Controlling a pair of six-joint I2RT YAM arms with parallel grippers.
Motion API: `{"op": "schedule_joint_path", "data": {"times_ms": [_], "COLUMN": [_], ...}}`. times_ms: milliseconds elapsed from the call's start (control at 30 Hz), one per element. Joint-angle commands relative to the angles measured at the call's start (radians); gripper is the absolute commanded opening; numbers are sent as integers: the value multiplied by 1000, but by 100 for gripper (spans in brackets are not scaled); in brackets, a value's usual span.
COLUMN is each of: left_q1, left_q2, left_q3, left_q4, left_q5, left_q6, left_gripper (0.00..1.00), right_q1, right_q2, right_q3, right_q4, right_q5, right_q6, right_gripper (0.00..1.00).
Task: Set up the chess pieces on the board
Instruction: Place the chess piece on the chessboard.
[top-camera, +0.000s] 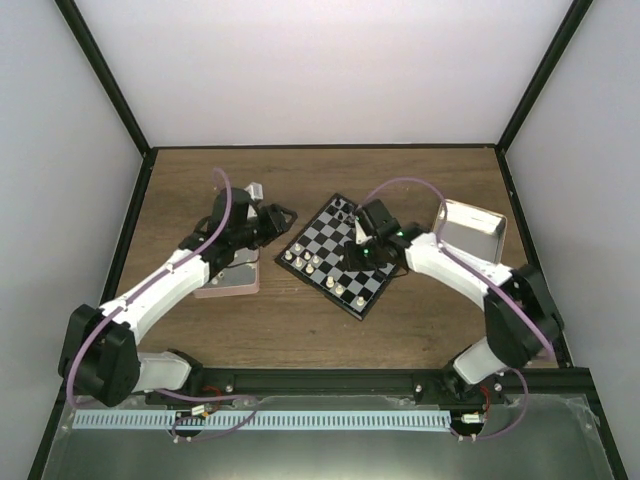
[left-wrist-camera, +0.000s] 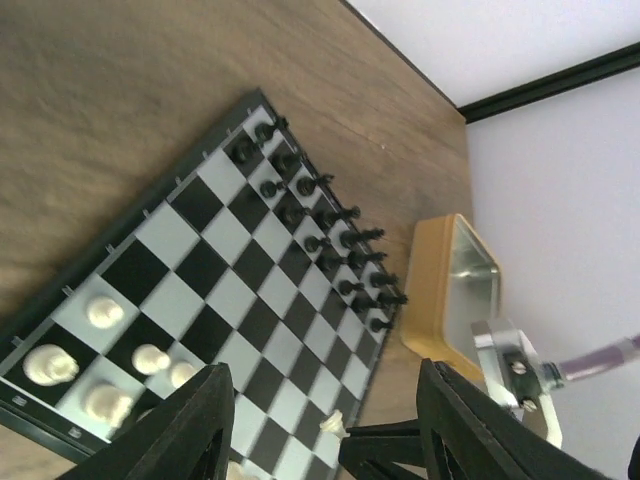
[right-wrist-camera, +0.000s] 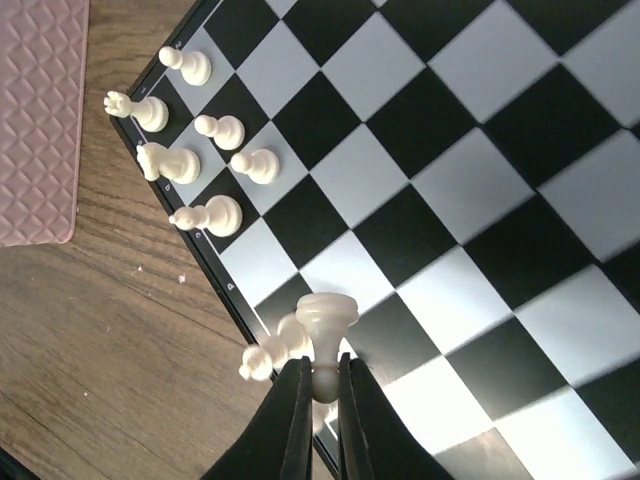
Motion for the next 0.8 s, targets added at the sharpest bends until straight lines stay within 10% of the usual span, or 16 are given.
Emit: {"op": "schedule_joint_path", "data": {"times_ms": [0,767], "left_q1": [10,50], "left_q2": [5,38], "left_q3": [78,62], "left_q4": [-168,-154], "left_q5": [-109,-38], "left_q6": [247,328], "left_gripper": [53,53], "right_q1": [-4,28], "right_q2": [119,418], "right_q3": [118,357], "right_q4": [-60,-173], "right_q5": [-77,-131], "right_q6": [-69,-123], "right_gripper": [1,8]}}
